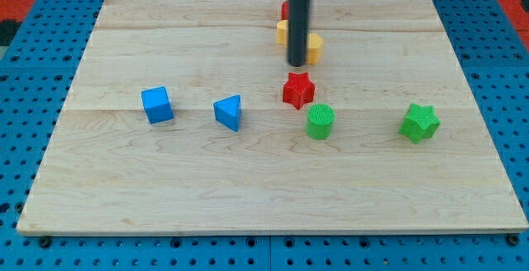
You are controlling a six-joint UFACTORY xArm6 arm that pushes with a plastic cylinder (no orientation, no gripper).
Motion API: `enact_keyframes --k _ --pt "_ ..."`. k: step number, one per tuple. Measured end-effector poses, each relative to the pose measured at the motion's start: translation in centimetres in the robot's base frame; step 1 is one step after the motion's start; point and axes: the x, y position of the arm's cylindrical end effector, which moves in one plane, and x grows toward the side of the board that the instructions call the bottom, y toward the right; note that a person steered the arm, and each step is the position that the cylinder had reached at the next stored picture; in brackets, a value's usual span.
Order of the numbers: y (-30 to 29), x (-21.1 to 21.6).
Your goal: Put the red star and yellow hexagon to the bottom side of the yellow heart
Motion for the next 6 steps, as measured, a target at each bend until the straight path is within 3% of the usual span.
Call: enact_keyframes --k 1,2,4,6 --pt "3.8 1.4" --pt "3.7 4.1" --pt "0.6 8.7" --pt "-5.0 8.2"
